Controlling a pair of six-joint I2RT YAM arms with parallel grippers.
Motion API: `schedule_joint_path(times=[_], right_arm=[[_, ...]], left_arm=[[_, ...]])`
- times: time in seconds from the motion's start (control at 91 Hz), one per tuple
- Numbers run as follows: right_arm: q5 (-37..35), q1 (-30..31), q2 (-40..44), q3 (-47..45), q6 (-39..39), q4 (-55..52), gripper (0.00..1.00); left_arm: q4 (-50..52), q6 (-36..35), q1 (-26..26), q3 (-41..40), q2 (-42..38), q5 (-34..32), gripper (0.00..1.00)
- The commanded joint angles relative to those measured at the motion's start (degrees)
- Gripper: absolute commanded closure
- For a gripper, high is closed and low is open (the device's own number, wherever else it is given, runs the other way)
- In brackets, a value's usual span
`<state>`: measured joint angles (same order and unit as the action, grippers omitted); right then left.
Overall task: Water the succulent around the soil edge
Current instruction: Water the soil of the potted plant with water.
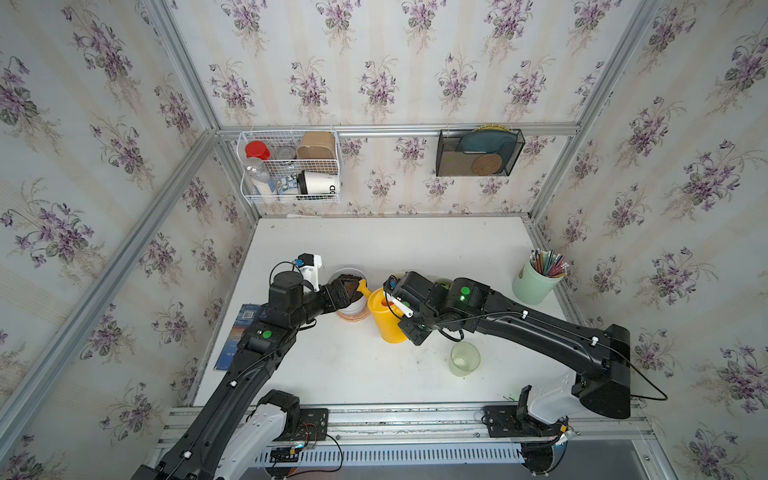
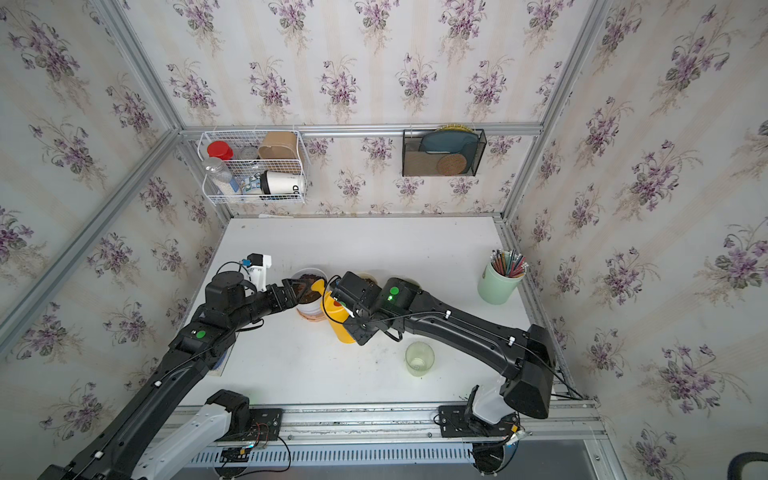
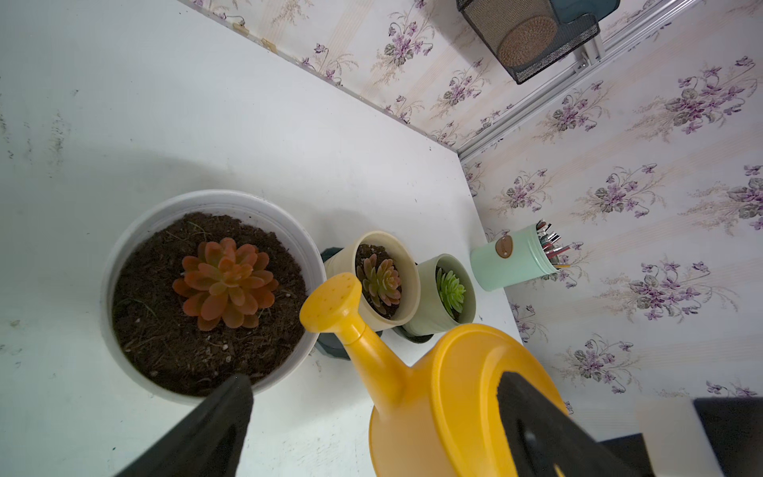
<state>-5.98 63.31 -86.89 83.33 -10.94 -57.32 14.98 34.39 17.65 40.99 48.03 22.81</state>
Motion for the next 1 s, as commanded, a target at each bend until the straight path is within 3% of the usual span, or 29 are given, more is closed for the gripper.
schedule_joint_path(times=[0.0, 0.253, 0.527, 0.989], right_arm=[[0.44, -0.14, -0.08, -0.01, 0.01, -0.15, 1.0], [4.57, 0.96, -0.33, 0.23, 0.9, 0.22, 1.0], [4.57, 2.08, -0.73, -0.03, 0.41, 1.19, 1.0], [-2.31, -0.84, 1.92, -2.24, -1.89, 1.33, 1.0]], left_arm=[[-0.88, -0.66, 0.02, 0.19, -0.55, 1.07, 0.03], [2.46, -1.82, 0.06, 1.62, -0.91, -1.4, 0.0], [3.06, -2.93, 0.06, 2.15, -0.27, -0.51, 0.0], [1.87, -2.61, 0.0, 1.81, 0.15, 0.66, 0.02]])
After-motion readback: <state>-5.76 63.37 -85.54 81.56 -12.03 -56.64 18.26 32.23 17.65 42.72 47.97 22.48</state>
